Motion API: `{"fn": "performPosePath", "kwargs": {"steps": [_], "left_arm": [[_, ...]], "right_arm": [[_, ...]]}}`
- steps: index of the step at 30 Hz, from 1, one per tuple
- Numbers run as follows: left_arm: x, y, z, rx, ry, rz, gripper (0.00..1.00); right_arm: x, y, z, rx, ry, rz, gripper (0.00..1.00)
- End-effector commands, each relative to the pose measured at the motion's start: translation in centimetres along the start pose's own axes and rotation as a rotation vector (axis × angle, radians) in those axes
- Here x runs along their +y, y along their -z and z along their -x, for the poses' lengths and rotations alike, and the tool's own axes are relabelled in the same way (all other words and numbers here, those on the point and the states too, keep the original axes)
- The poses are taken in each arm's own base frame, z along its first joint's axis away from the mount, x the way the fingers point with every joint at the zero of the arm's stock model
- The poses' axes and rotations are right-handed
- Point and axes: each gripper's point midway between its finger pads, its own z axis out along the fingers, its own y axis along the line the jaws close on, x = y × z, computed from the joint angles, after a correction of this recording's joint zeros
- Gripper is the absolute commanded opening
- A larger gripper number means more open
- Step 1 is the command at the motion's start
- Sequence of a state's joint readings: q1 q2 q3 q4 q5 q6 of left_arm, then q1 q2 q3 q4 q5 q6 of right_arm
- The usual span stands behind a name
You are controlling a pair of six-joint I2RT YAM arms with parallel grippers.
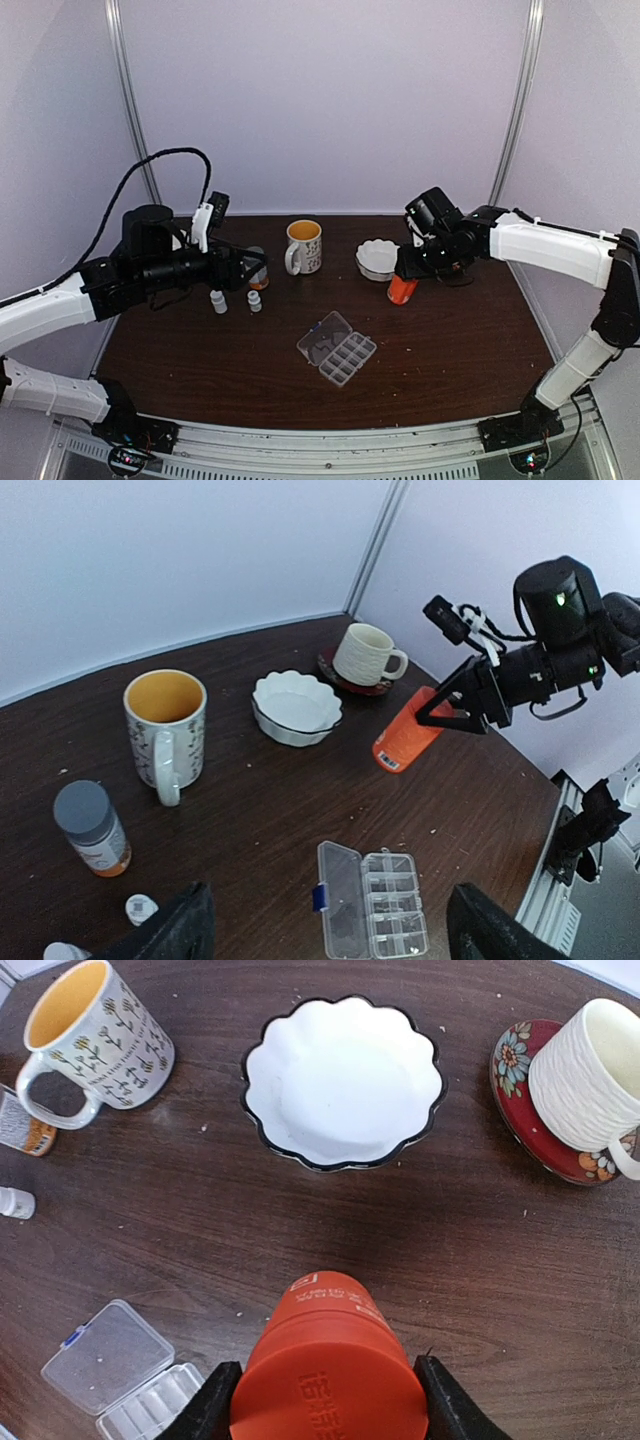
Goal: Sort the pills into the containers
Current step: Pick up the pill bottle from the center of the board, then hold the pill bottle.
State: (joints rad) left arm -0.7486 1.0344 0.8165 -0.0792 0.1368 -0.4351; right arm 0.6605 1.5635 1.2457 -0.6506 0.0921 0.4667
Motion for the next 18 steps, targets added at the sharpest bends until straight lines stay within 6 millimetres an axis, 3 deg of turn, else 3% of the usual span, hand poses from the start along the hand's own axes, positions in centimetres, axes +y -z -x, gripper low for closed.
{"fn": "performPosePath", "kwargs": {"steps": [1, 10, 13, 18], "left_arm": [[-3.7, -1.5, 0.8, -0.069, -0.117, -0.067, 0.83], [-7.7, -4.0, 0.9, -0.097, -0.282, -0.087, 0.87], [-9.7, -4.4, 0.5, -0.116, -0.376, -0.101, 0.97], [-12.3, -5.7, -0.1, -0.119, -0.387, -0.173, 0.97]], "right_arm": [[1.0, 3.8, 0.7, -0.057, -0.025, 0.122, 0.44], [6.6, 11.9, 0.3, -0.127, -0.079, 0.553, 0.43], [8.5, 14.3, 0.0, -0.147, -0.089, 0.674, 0.43], [10.3, 17.3, -0.9, -0.17, -0.104, 0.788, 0.42]]}}
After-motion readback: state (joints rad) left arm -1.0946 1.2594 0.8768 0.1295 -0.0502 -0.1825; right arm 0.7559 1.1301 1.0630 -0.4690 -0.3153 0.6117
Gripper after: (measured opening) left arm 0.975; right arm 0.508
